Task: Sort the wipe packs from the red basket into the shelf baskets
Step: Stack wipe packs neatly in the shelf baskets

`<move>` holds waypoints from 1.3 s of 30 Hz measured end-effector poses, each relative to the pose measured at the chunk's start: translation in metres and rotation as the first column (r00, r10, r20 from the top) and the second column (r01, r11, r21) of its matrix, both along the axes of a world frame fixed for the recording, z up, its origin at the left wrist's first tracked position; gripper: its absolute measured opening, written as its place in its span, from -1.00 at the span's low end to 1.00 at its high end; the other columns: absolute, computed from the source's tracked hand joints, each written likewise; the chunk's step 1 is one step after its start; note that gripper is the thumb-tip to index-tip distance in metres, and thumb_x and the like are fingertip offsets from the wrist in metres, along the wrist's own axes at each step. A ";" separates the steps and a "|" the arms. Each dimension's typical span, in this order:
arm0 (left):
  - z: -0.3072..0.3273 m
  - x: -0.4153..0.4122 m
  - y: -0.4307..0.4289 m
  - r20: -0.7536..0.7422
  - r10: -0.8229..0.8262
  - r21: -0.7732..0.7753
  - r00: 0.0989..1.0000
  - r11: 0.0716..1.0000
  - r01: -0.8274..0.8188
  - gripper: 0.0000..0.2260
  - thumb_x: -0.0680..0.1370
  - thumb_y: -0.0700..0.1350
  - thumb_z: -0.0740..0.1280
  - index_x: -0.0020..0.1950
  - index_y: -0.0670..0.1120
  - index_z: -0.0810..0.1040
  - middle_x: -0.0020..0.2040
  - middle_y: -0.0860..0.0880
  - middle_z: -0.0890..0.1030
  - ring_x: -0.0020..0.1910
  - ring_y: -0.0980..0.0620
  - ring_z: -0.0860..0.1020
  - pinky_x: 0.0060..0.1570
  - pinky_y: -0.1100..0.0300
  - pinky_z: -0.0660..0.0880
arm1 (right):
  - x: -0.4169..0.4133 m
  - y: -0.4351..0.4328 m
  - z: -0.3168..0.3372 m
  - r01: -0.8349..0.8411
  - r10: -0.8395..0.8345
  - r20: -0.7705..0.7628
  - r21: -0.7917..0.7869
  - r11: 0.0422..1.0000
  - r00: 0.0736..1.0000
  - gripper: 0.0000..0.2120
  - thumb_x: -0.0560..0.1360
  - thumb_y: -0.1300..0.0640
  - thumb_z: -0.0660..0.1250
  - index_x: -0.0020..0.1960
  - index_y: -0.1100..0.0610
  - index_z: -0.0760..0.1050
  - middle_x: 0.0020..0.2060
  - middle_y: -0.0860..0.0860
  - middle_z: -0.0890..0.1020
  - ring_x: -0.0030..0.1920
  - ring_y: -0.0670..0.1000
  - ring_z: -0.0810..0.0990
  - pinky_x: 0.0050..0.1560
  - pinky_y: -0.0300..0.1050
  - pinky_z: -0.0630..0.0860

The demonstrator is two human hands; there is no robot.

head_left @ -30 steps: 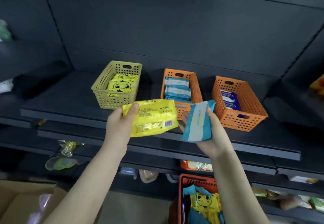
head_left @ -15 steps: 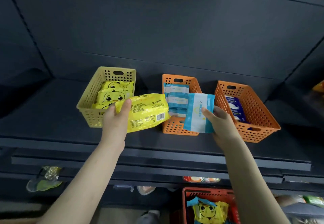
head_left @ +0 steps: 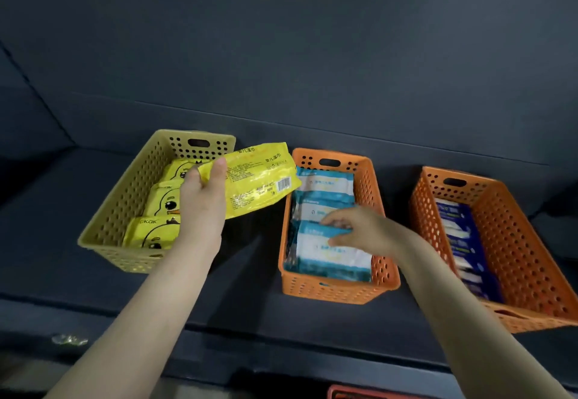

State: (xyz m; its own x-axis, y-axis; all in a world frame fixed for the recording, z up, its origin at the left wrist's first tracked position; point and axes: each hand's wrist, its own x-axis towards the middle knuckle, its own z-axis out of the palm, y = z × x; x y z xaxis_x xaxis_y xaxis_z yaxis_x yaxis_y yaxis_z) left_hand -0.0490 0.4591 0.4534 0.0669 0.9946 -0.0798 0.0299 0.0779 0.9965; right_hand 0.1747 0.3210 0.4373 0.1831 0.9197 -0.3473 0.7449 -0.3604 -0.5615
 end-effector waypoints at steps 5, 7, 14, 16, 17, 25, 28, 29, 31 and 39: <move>-0.008 0.013 0.016 -0.007 -0.008 -0.037 1.000 0.999 0.008 -0.33 0.55 0.25 0.26 0.55 -0.06 0.21 0.52 -0.01 0.30 0.49 -0.02 0.27 0.41 0.07 0.17 | 0.001 0.007 -0.011 -0.084 0.084 0.060 0.007 0.996 0.995 -0.60 0.46 0.06 0.48 0.28 -0.02 0.53 0.02 -0.15 0.53 0.05 -0.14 0.51 0.12 -0.23 0.45; -0.009 0.016 0.019 -0.005 -0.007 -0.054 1.000 0.999 0.006 -0.29 0.54 0.27 0.26 0.57 -0.05 0.16 0.55 0.00 0.25 0.51 -0.02 0.22 0.46 0.00 0.16 | -0.002 0.005 -0.011 -0.107 0.107 0.092 -0.002 0.994 0.990 -0.57 0.44 0.02 0.49 0.28 -0.03 0.52 -0.03 -0.16 0.49 -0.03 -0.18 0.46 0.01 -0.27 0.39; -0.010 0.005 0.027 0.026 -0.075 -0.097 0.997 0.992 0.077 -0.20 0.41 0.45 0.24 0.50 0.01 0.28 0.47 -0.01 0.39 0.43 -0.04 0.37 0.40 -0.13 0.31 | -0.007 0.014 0.019 0.254 -0.212 -0.199 0.221 0.941 0.957 -0.70 0.52 -0.15 0.34 0.18 -0.05 0.57 -0.13 -0.14 0.65 -0.14 -0.20 0.59 -0.11 -0.29 0.52; -0.004 -0.003 0.026 0.008 -0.151 -0.053 0.989 0.987 0.151 -0.21 0.35 0.50 0.24 0.44 0.06 0.37 0.40 0.05 0.47 0.37 0.05 0.44 0.38 -0.04 0.33 | -0.016 0.030 0.032 0.446 -0.312 -0.526 0.146 0.883 0.791 -0.65 0.58 -0.17 0.23 0.23 0.01 0.53 -0.24 -0.03 0.70 -0.31 -0.11 0.60 -0.24 -0.22 0.57; 0.000 -0.008 0.025 -0.004 -0.197 -0.008 0.980 0.980 0.197 -0.30 0.35 0.49 0.24 0.36 0.11 0.44 0.30 0.10 0.56 0.29 0.10 0.50 0.34 -0.02 0.40 | -0.023 0.039 0.038 0.480 -0.327 -0.667 0.053 0.875 0.670 -0.60 0.58 -0.21 0.19 0.25 0.02 0.49 -0.23 0.03 0.72 -0.35 -0.06 0.60 -0.29 -0.20 0.56; 0.038 -0.054 0.043 -0.364 -0.479 0.457 0.799 0.655 0.602 -0.71 0.49 0.32 0.23 0.14 0.28 0.51 0.11 0.29 0.55 0.17 0.21 0.48 0.13 0.31 0.40 | -0.079 0.104 0.065 0.592 -0.374 -0.910 -0.204 0.780 0.179 -0.55 0.47 -0.17 0.39 0.13 0.17 0.49 -0.05 0.21 0.70 -0.13 0.15 0.73 -0.29 -0.13 0.62; 0.029 -0.069 0.063 -0.334 -0.529 0.424 0.780 0.655 0.626 -0.26 0.40 0.52 -0.06 0.41 0.15 0.39 0.50 0.23 0.27 0.52 0.10 0.18 0.46 0.08 0.13 | -0.100 0.119 0.055 0.702 -0.196 -0.970 -0.038 0.711 0.145 -0.76 0.50 0.27 0.40 0.04 0.08 0.38 -0.06 0.15 0.67 -0.13 0.11 0.72 -0.22 -0.08 0.63; 0.027 -0.073 0.069 -0.219 -0.524 0.316 0.823 0.760 0.567 -0.25 0.38 0.53 -0.10 0.46 0.20 0.29 0.55 0.25 0.14 0.55 0.10 0.09 0.49 -0.02 0.07 | -0.107 0.122 0.053 0.703 -0.158 -0.972 0.010 0.711 0.173 -0.67 0.50 0.33 0.38 0.12 0.04 0.36 -0.04 0.15 0.68 -0.09 0.13 0.71 -0.16 -0.03 0.65; 0.021 -0.078 0.083 0.052 -0.444 -0.023 0.894 0.895 0.446 -0.15 0.29 0.57 -0.02 0.53 0.26 0.13 0.57 0.21 0.07 0.56 0.03 0.08 0.50 -0.18 0.06 | -0.121 0.127 0.046 0.690 -0.104 -0.979 0.049 0.722 0.177 -0.44 0.50 0.38 0.35 0.30 -0.11 0.26 0.06 0.17 0.68 0.02 0.18 0.68 -0.03 0.08 0.64; 0.001 -0.102 0.128 0.059 -0.297 -0.280 0.953 0.911 0.302 -0.45 0.52 0.34 0.19 0.43 0.11 0.36 0.28 0.04 0.56 0.22 -0.05 0.56 0.24 -0.16 0.47 | -0.174 0.153 0.029 0.655 -0.058 -0.993 0.024 0.755 0.104 -0.60 0.59 0.19 0.27 0.40 0.24 0.38 0.24 0.25 0.57 0.24 0.24 0.57 0.23 0.16 0.52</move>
